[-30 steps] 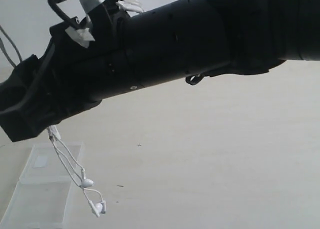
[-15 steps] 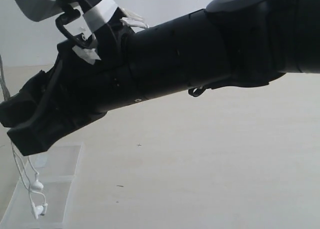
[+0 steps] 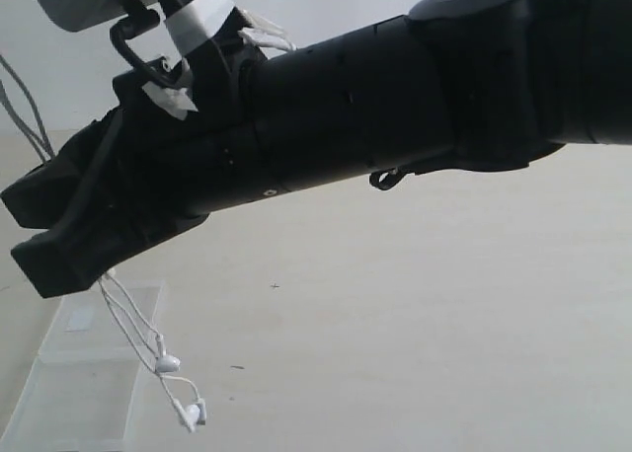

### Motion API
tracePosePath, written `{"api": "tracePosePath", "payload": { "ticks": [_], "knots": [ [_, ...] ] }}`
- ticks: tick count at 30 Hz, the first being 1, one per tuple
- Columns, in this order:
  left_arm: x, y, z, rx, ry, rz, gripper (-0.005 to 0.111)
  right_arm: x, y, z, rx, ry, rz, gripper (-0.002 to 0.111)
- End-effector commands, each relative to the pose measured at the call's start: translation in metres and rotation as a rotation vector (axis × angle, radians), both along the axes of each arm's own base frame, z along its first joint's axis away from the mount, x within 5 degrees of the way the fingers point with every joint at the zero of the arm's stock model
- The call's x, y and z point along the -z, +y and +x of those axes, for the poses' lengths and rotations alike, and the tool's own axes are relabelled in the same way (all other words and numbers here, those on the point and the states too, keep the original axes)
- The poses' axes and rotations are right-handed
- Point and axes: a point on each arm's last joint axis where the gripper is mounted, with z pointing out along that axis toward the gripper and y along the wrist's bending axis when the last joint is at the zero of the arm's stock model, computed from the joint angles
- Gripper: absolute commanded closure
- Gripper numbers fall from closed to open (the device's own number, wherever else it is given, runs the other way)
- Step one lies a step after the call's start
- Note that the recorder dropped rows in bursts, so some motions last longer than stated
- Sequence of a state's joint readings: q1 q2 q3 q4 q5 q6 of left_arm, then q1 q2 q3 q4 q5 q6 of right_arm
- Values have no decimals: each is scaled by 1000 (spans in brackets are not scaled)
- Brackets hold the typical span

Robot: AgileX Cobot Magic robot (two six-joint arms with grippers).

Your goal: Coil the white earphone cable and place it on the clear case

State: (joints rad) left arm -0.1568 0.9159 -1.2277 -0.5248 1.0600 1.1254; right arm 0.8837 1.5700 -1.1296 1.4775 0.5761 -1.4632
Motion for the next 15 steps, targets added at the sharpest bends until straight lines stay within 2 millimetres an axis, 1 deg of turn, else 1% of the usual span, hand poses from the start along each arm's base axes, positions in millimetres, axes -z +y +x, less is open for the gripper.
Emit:
{"api": "tracePosePath", "payload": {
  "ticks": [1,5,10,15],
  "knots": [
    [-4,1,-4,-9,-23,6,107,3,0,-4,-46,-5,-12,96],
    [-4,1,-5,-7,-19,7,107,3,0,-4,-46,-5,-12,77],
    [-4,1,-4,-11,-28,4,107,2,1,-3,-35,12,6,79],
    [-5,1,-4,-13,-31,2,107,8,4,-1,-31,24,0,79]
  ]
}}
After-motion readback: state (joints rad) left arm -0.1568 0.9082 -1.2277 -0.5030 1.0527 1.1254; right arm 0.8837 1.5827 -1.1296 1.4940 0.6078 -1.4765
